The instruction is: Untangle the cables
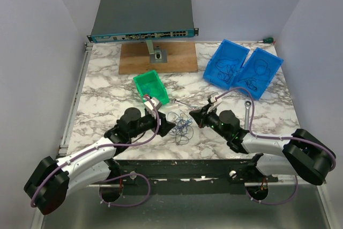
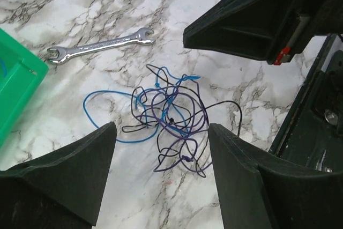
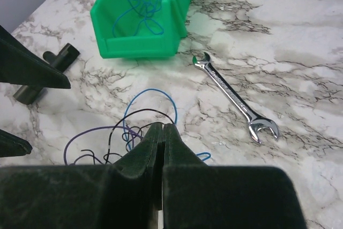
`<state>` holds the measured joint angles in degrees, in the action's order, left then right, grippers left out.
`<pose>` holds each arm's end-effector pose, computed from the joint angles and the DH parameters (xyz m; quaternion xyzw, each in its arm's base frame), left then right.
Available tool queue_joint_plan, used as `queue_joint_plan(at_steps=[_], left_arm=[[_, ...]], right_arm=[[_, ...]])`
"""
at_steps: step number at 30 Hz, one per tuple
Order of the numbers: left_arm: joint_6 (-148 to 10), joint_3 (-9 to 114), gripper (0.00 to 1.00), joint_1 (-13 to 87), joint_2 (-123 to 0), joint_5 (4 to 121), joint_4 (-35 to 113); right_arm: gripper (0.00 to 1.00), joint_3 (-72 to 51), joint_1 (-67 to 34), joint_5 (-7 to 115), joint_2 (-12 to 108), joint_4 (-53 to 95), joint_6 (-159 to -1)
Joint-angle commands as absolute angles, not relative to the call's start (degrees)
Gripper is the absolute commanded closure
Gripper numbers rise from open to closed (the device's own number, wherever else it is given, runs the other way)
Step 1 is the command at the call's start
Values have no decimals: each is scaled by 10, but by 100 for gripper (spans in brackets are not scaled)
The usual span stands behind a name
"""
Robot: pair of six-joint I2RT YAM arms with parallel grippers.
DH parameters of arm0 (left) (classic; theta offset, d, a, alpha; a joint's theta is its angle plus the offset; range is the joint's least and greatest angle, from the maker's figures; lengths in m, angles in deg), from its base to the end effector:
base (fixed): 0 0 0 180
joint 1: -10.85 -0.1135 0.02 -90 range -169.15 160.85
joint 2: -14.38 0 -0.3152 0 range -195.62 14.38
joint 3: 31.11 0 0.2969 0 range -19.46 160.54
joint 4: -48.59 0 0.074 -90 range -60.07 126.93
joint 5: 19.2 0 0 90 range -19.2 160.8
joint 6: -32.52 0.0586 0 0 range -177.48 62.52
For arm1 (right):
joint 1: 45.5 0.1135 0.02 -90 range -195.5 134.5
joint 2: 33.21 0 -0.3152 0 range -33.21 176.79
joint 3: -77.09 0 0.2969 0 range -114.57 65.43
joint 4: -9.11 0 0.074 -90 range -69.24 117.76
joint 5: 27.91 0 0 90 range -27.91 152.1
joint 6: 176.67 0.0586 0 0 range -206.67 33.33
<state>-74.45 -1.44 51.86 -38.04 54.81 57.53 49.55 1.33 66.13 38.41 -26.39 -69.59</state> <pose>0.1616 -0.1619 0.2174 0.2462 0.7444 -0.3919 0.4814 0.1842 0.1904 0.1863 -0.1723 0.7381 0.3223 0.5672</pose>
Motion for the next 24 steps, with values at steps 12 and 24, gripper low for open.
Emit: queue_joint_plan(at_steps=[12, 24], left_arm=[[-766, 49, 28, 521, -439, 616, 472], [-759, 81, 34, 521, -516, 573, 459]], right_arm=[[39, 458, 16, 720, 390, -151, -665], [32, 419, 16, 627, 468, -136, -661]])
